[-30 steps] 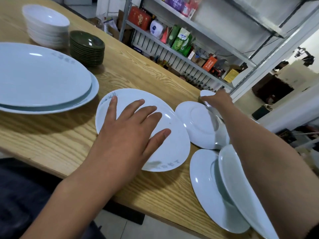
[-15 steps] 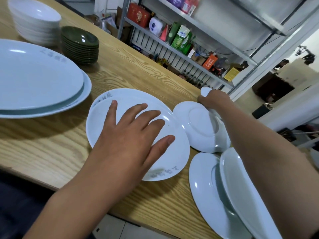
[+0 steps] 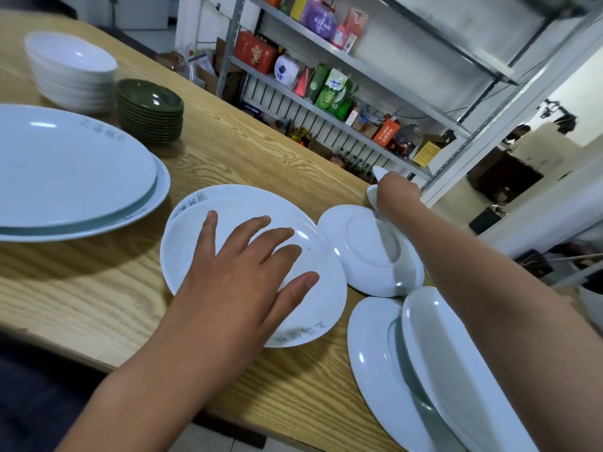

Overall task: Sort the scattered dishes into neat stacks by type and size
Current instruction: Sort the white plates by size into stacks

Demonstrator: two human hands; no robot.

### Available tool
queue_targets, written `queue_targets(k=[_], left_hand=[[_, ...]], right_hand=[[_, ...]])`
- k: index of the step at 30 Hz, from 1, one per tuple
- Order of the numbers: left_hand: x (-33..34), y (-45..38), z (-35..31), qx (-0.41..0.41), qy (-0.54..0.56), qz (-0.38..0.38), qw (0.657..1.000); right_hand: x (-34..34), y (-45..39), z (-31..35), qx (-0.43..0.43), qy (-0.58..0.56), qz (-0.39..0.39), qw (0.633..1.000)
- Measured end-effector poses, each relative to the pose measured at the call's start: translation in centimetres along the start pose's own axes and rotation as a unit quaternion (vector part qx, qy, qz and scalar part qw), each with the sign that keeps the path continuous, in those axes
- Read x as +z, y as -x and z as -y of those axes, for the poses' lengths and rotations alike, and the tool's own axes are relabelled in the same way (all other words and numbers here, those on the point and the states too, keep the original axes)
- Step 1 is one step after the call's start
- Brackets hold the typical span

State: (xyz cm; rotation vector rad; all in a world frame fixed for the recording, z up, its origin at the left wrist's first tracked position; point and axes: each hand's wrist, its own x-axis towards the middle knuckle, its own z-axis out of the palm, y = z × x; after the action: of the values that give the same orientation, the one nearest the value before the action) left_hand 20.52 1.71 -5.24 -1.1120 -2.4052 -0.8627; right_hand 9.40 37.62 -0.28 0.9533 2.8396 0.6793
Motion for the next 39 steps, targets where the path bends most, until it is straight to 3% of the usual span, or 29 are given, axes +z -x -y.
queue_targets(k=[7, 10, 12, 15, 18, 22, 25, 29, 35, 39], left_hand=[[-0.1, 0.3, -0.1, 0.011, -0.011, -0.014, 1.000], [-0.3, 0.5, -0.1, 0.010, -0.017, -0.014, 1.000], [-0.7, 0.6, 0.2, 0.004, -0.017, -0.019, 1.000], [-1.6, 0.9, 0.7, -0.010, -0.008, -0.033, 0.999], [-2.8, 1.3, 1.3, -0.015, 0.004, -0.057, 0.998], [-4.5, 2.0, 2.2, -0.038, 0.015, -0.095, 0.995], [-5.6, 2.3, 3.1, -0.059, 0.018, -0.132, 0.989], [-6.6, 2.8, 4.3, -0.068, 0.003, -0.163, 0.984], [-7.8, 3.8, 7.3, -0.042, -0.041, -0.170, 0.984], [-8.2, 4.8, 9.5, -0.072, -0.036, -0.196, 0.977]], right_hand=[[-2.5, 2.3, -0.2, -0.030, -0.037, -0.168, 0.985], [-5.5, 4.4, 0.6, -0.031, -0.160, -0.229, 0.960], [-7.9, 6.4, 1.4, -0.023, -0.293, -0.247, 0.923], [-10.7, 9.1, 2.8, -0.002, -0.505, -0.240, 0.829], [-12.7, 11.3, 4.3, 0.013, -0.710, -0.179, 0.681], [-13.5, 13.6, 6.6, 0.008, -0.868, -0.004, 0.496], [-13.1, 15.5, 8.8, -0.026, -0.901, 0.131, 0.413], [-12.4, 18.2, 11.6, -0.062, -0.881, 0.236, 0.406], [-12.8, 20.9, 16.0, -0.078, -0.868, 0.270, 0.409], [-13.9, 20.9, 18.2, -0.116, -0.824, 0.251, 0.495]])
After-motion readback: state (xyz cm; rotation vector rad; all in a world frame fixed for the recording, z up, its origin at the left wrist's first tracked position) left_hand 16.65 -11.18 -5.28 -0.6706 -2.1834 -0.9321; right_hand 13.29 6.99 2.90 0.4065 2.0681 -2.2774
